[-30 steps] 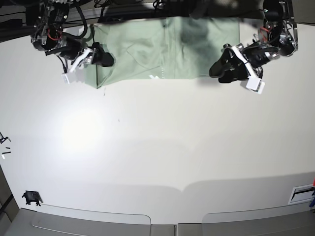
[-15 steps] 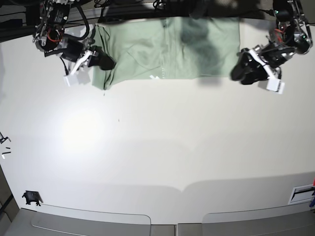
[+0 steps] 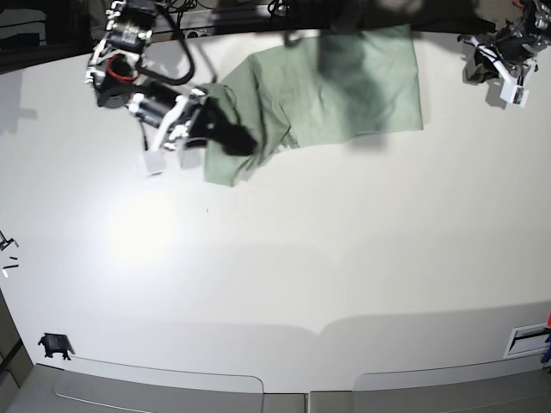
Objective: Fold the T-shirt properly
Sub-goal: 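Lift the strip end with the right gripper and fold it toward the left gripper, then press the folded bundle with both grippers and release the right gripper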
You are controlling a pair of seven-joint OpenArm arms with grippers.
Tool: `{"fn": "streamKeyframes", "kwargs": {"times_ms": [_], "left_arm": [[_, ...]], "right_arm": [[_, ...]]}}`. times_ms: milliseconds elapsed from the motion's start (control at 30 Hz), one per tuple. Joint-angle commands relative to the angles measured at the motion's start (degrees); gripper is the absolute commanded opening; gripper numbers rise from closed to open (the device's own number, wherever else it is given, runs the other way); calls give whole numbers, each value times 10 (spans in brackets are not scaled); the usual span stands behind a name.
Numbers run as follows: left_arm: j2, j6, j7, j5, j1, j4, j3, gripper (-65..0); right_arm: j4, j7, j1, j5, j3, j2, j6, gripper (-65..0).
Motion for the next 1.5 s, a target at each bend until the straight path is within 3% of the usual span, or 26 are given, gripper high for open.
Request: {"fn": "streamKeyframes", "kwargs": {"times_ms": [0, 133, 267, 367, 533, 800, 967, 1167, 1300, 1467], "left_arm": [[-10, -2, -11, -9, 5, 8, -4, -650], [-10, -2, -11, -9, 7, 8, -4, -650], [-10, -2, -11, -10, 7, 8, -4, -650], [-10, -2, -12, -10, 7, 8, -4, -650], [-10, -2, -12, -10, 7, 8, -4, -650], [-10, -2, -11, -23, 7, 1, -4, -650], [-10, -2, -12, -22, 7, -21, -4, -650], [-14, 6, -8, -16, 7, -21, -25, -650], [-14, 15, 54, -28, 9, -21, -65, -650], [-14, 15, 135, -150, 38, -21, -90, -650]], "right_arm": [[18, 9, -2, 22, -20, -12, 3, -650], [23, 9, -3, 4, -123, -62, 3, -650], [23, 9, -2, -141, -219, -100, 3, -650], [23, 67, -2, -235, -274, -122, 3, -650], [23, 126, -2, -325, -337, -133, 3, -650], [23, 229, 1, -381, -407, -133, 3, -650], [23, 237, 1, -385, -444, -133, 3, -650], [23, 240, 1, -449, -454, -133, 3, -650], [23, 242, 1, -456, -453, -133, 3, -650], [23, 249, 1, -456, -453, -133, 3, -650]]}}
